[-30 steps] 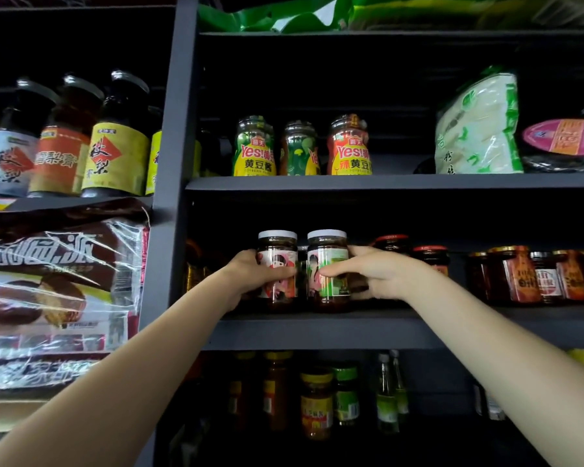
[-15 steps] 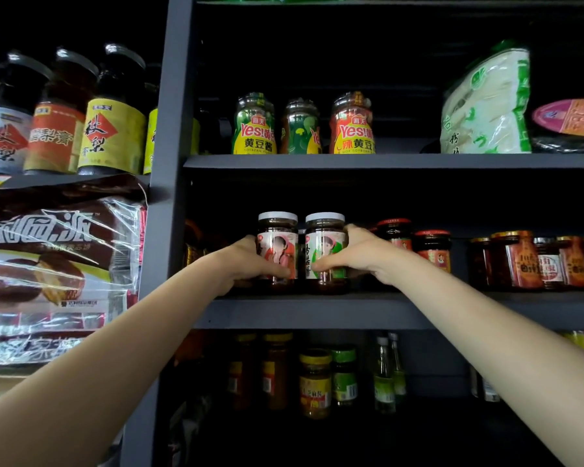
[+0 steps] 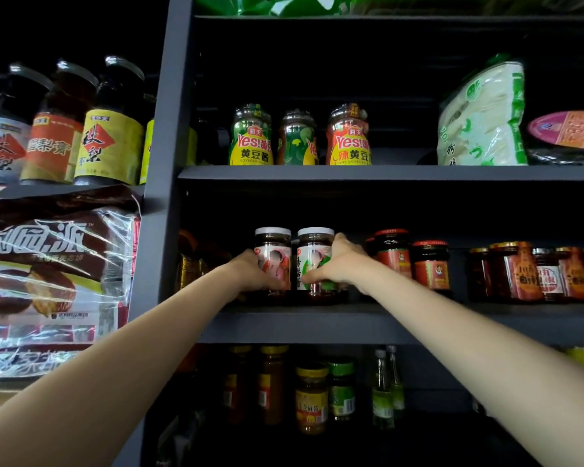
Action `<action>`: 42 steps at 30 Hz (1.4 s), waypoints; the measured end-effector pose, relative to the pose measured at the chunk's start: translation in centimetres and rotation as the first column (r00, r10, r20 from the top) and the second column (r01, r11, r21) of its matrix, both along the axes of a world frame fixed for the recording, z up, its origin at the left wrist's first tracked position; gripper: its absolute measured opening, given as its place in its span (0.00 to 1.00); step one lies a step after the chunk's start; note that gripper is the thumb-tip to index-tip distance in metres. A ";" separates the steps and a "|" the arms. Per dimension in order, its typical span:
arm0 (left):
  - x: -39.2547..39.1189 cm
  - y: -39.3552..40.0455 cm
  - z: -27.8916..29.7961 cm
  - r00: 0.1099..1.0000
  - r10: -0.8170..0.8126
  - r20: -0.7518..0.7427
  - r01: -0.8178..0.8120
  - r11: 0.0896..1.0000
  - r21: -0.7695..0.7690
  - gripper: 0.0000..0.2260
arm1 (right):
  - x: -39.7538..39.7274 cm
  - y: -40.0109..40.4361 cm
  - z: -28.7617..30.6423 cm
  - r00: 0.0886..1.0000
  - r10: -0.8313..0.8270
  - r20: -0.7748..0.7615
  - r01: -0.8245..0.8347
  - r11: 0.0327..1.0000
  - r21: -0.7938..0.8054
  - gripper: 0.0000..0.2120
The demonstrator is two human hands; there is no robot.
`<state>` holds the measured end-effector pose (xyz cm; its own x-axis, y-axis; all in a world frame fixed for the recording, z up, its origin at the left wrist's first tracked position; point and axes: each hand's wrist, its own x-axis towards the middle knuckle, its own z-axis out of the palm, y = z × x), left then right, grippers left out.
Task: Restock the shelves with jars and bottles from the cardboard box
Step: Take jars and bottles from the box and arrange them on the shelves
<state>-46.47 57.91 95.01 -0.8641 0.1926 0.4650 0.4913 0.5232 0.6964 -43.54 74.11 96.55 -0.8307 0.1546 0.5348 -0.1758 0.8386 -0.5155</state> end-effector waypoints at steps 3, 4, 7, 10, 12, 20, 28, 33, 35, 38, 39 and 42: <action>-1.2 0.1 -0.3 0.999 0.046 -0.006 -0.046 0.999 0.012 0.34 | -0.1 0.1 -0.2 1.000 0.026 -0.012 -0.026 1.000 -0.005 0.55; -1.4 0.0 -0.3 0.999 0.042 -0.025 -0.041 0.999 0.013 0.37 | 0.0 0.1 -0.2 0.999 0.036 -0.017 -0.036 0.999 -0.003 0.55; -1.2 -0.9 0.3 0.975 0.019 -0.219 -0.033 0.998 -0.059 0.48 | 0.5 0.4 -0.3 0.996 0.058 -0.074 -0.051 0.995 0.084 0.53; -0.6 -1.8 1.6 0.901 -0.002 -0.433 -0.130 0.952 -0.277 0.50 | 1.0 0.6 -0.2 0.991 0.051 -0.125 -0.020 0.971 0.239 0.48; -0.6 -1.7 2.1 0.869 -0.022 -0.495 -0.206 0.892 -0.402 0.46 | 0.9 0.6 0.1 0.982 0.054 -0.179 0.007 0.946 0.325 0.48; -0.9 -0.4 2.6 0.864 0.017 -0.503 -0.275 0.853 -0.444 0.39 | -0.4 0.3 1.2 0.986 0.047 -0.159 0.031 0.890 0.456 0.46; -1.3 -0.3 3.0 0.892 0.035 -0.451 -0.271 0.840 -0.470 0.39 | -1.2 0.4 1.4 0.989 0.060 -0.135 0.008 0.892 0.451 0.47; -1.5 -0.3 2.7 0.893 0.054 -0.447 -0.282 0.842 -0.461 0.40 | -1.3 0.0 1.4 0.993 0.029 -0.118 0.022 0.908 0.417 0.46; -1.2 -0.2 2.4 0.884 0.094 -0.458 -0.333 0.815 -0.475 0.39 | -1.2 -0.4 1.0 0.993 -0.009 -0.121 0.059 0.908 0.415 0.42; 0.6 -0.2 1.3 0.790 0.149 -0.595 -0.470 0.770 -0.431 0.31 | 0.2 -1.5 -0.3 0.955 -0.032 -0.296 0.160 0.892 0.422 0.28; 1.6 -0.3 0.7 0.725 0.146 -0.673 -0.498 0.786 -0.367 0.27 | 1.0 -2.1 -0.9 0.905 0.036 -0.425 0.148 0.909 0.390 0.22; 5.7 -1.2 -1.9 0.478 0.168 -0.862 -0.401 0.915 -0.044 0.14 | 4.3 -5.9 -2.9 0.551 0.306 -0.777 -0.202 0.951 0.232 0.09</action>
<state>-40.81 56.66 93.07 -0.1269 0.2018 0.9712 0.5688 0.8169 -0.0954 -39.21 68.24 93.68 -0.0555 -0.0917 0.9942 -0.6840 0.7289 0.0290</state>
